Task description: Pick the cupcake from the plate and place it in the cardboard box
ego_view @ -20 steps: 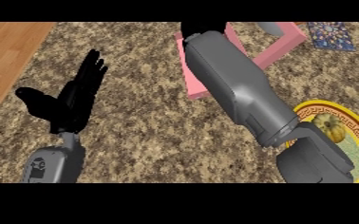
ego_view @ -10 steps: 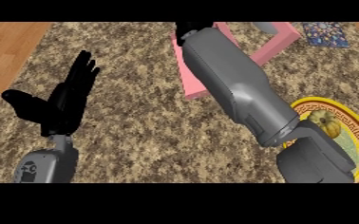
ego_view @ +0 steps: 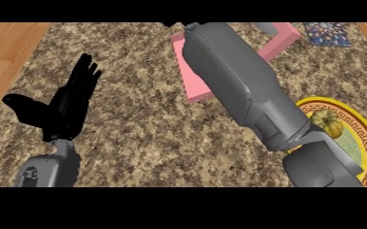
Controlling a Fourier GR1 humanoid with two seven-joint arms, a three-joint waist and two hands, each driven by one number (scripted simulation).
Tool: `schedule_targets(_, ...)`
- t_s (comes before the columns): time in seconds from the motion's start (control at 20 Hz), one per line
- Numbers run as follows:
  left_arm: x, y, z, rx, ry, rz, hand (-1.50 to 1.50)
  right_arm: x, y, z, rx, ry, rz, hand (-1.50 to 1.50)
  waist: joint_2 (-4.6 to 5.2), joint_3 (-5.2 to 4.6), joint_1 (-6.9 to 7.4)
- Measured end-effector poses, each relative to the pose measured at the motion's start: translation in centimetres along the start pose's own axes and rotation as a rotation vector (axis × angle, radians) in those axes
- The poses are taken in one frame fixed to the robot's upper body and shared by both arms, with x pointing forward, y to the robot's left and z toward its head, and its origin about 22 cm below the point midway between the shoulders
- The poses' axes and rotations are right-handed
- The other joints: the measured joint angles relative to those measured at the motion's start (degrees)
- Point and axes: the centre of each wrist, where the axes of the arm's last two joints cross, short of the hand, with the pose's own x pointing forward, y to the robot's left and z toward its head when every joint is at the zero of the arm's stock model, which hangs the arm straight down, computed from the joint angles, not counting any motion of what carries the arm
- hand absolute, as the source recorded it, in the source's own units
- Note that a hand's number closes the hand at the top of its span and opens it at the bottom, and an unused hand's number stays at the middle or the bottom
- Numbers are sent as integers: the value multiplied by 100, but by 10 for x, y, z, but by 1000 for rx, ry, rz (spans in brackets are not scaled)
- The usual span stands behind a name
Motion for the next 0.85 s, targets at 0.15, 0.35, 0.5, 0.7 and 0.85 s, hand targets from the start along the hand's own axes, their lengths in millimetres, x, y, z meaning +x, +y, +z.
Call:
schedule_targets(0.15, -2, 2, 3, 8, 1, 1, 0, -1, -4, -2, -24, 19, -131, -150, -22, -1, -51)
schedule_targets(0.35, 2, 8, 5, 23, 11, -2, 0, -7, -5, -2, -57, 22, -236, -150, -57, -1, -142)
schedule_targets(0.5, 0, 8, 8, 40, 12, -3, 0, -15, -5, -4, -88, 15, -285, -150, -77, -1, -227)
schedule_targets(0.7, -3, 13, 16, 61, 17, -1, 0, -33, -4, -3, -116, 10, -326, -150, -108, -1, -327)
schedule_targets(0.85, -5, 16, 11, 72, 19, -6, 0, -47, -2, 2, -123, 5, -347, -150, -121, -2, -391)
